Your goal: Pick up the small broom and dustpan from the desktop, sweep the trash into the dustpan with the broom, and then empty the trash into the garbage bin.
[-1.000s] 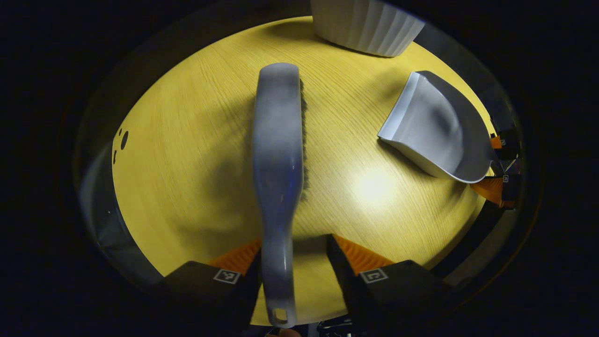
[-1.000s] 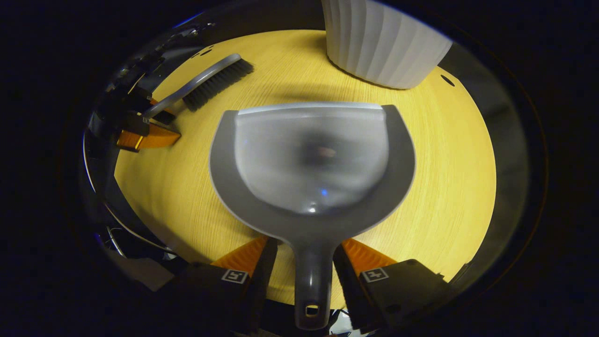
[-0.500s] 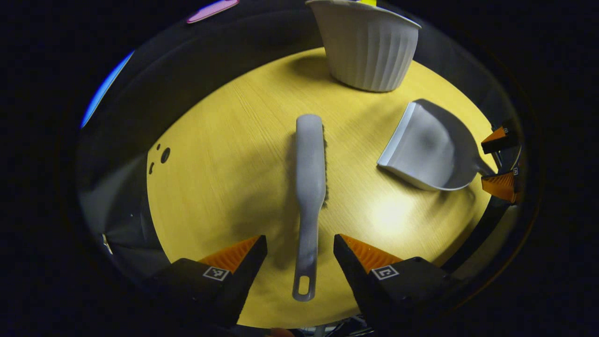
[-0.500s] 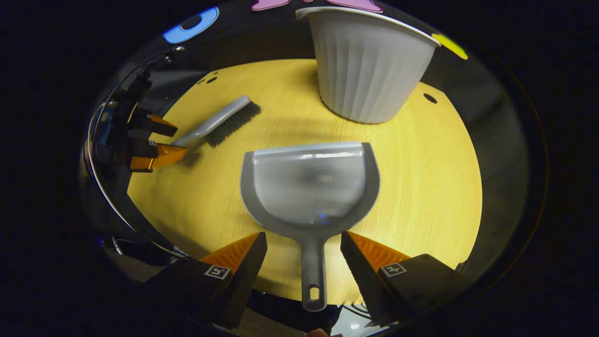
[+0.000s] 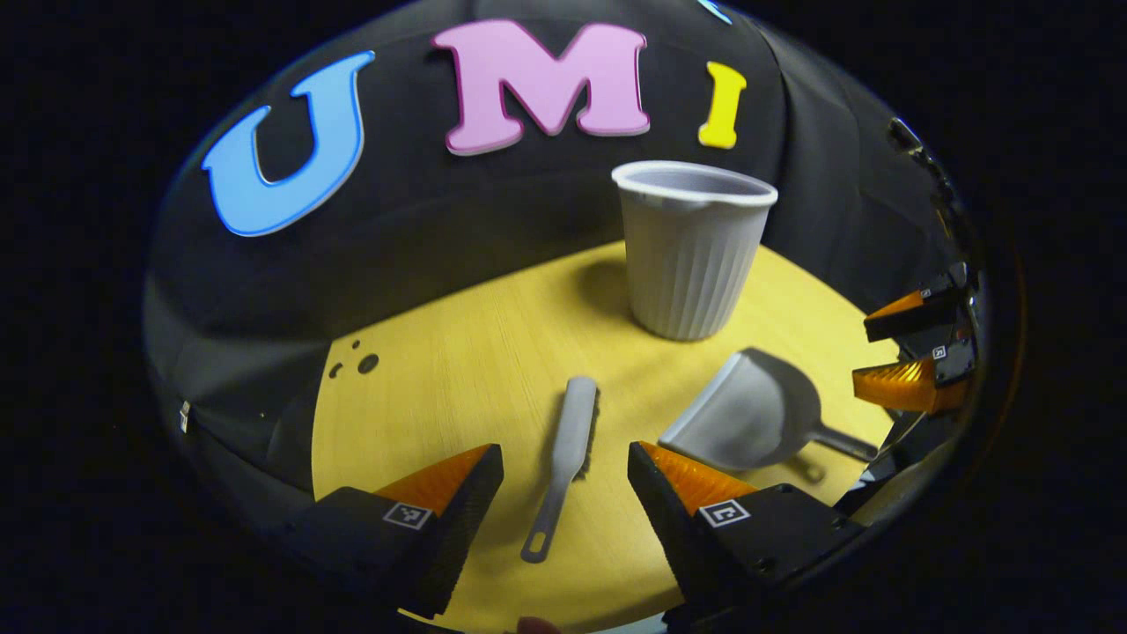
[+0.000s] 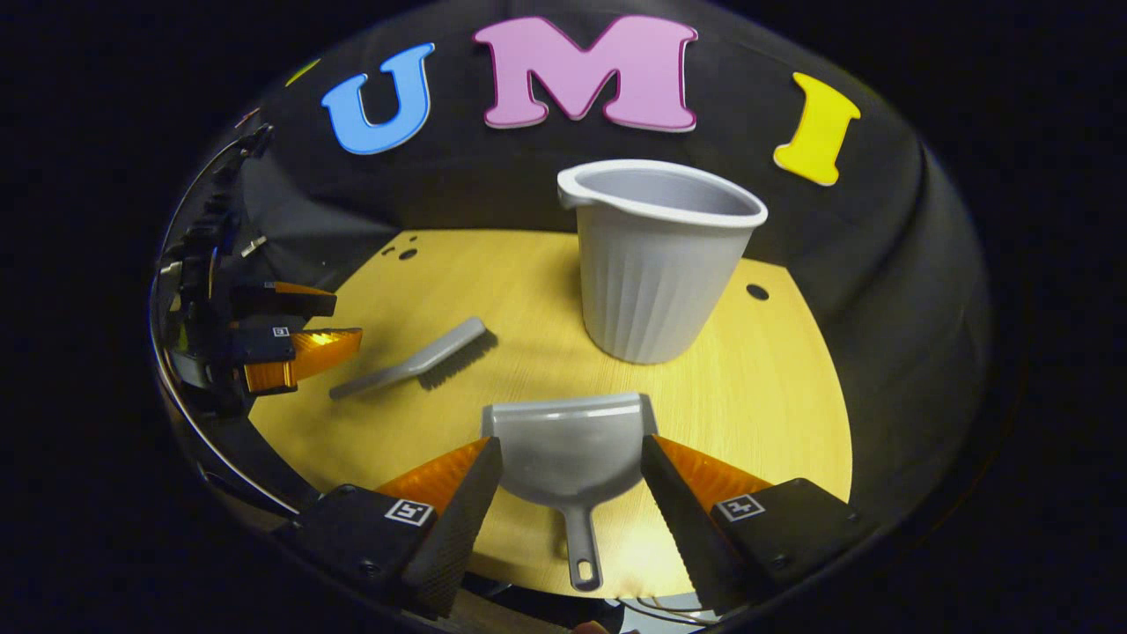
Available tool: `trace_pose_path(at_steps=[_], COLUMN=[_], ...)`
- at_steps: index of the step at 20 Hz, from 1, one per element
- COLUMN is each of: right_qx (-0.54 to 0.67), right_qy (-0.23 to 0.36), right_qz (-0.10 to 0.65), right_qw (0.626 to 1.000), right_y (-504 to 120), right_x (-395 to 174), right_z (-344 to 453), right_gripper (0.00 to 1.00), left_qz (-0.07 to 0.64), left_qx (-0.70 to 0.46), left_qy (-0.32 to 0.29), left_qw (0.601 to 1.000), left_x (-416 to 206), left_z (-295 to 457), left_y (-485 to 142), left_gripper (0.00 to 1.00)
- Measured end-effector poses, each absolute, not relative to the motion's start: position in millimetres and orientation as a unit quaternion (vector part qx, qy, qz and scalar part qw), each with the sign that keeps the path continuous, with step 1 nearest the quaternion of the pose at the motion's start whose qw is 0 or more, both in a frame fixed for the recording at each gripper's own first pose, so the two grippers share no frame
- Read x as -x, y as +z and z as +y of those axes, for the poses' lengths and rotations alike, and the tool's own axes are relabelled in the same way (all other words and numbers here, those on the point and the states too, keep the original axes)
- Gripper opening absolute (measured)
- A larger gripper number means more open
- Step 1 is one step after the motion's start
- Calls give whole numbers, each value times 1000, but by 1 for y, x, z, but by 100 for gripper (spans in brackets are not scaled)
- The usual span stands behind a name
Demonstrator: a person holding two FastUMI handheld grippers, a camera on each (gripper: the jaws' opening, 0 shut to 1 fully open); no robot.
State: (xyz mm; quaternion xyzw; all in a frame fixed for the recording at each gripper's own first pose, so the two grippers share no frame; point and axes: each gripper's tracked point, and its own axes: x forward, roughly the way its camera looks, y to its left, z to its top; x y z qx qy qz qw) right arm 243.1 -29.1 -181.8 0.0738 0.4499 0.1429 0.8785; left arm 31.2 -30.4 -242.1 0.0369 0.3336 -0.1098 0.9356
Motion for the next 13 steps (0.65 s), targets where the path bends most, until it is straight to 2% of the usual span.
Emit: trace_pose_path(at_steps=[8,13], right_qx=[-43,-21], right_qy=[104,134], right_qz=[316,279], right_qw=[942,951], right_y=[-112,-95], right_x=[-271,-270], right_z=[-43,-41], right_gripper=[99,98], left_qz=[191,166], left_qx=[43,62], left_qy=[-101,-68], left_qw=[976,982], left_x=[-14,-2], left_z=[-38,-37], left_y=[-159,-141], left_gripper=[94,94])
